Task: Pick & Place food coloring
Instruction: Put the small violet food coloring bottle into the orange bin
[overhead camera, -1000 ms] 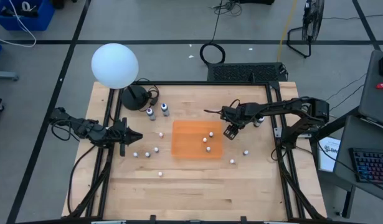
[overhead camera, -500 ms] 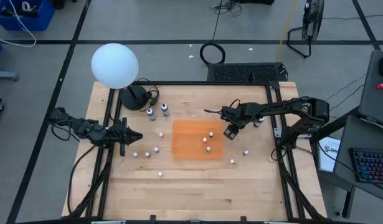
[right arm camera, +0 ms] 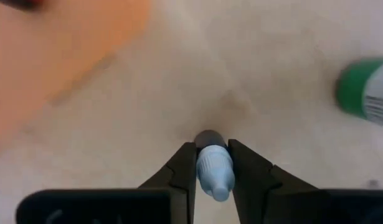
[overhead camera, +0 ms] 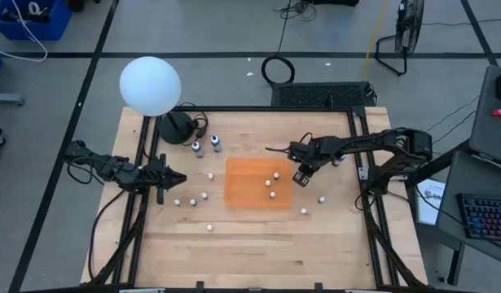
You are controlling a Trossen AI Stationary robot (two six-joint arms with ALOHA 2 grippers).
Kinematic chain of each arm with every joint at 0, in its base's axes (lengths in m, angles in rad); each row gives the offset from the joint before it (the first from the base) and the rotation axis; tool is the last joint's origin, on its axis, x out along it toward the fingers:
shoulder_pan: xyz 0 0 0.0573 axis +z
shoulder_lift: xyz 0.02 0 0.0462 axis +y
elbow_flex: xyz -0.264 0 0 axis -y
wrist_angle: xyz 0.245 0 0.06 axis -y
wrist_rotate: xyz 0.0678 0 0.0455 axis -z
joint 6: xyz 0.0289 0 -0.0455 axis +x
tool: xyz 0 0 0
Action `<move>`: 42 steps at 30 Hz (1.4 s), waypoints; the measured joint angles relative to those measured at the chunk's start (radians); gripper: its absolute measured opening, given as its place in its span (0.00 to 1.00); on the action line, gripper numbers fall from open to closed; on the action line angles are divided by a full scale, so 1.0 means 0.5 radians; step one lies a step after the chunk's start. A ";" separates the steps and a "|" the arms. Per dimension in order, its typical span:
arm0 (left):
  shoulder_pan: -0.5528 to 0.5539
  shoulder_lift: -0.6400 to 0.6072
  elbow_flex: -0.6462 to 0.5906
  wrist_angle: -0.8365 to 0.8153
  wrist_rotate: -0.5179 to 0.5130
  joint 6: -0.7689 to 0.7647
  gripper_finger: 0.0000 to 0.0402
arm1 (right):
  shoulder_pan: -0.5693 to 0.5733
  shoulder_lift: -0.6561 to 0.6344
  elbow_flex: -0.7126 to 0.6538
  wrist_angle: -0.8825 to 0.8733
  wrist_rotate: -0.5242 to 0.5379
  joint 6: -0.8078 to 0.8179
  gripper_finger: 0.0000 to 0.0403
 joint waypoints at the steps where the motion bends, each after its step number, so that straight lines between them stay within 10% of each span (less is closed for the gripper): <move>1: 0.000 0.000 0.000 -0.001 0.000 0.000 0.10 | 0.018 -0.023 0.023 -0.013 -0.037 -0.001 0.15; 17: -0.001 0.001 0.000 0.003 0.000 0.000 0.10 | 0.511 -0.017 0.734 -0.253 0.318 -0.012 0.15; 42: 0.000 0.004 0.000 0.010 0.000 0.000 0.10 | 0.589 0.606 1.208 -0.439 0.100 -0.163 0.15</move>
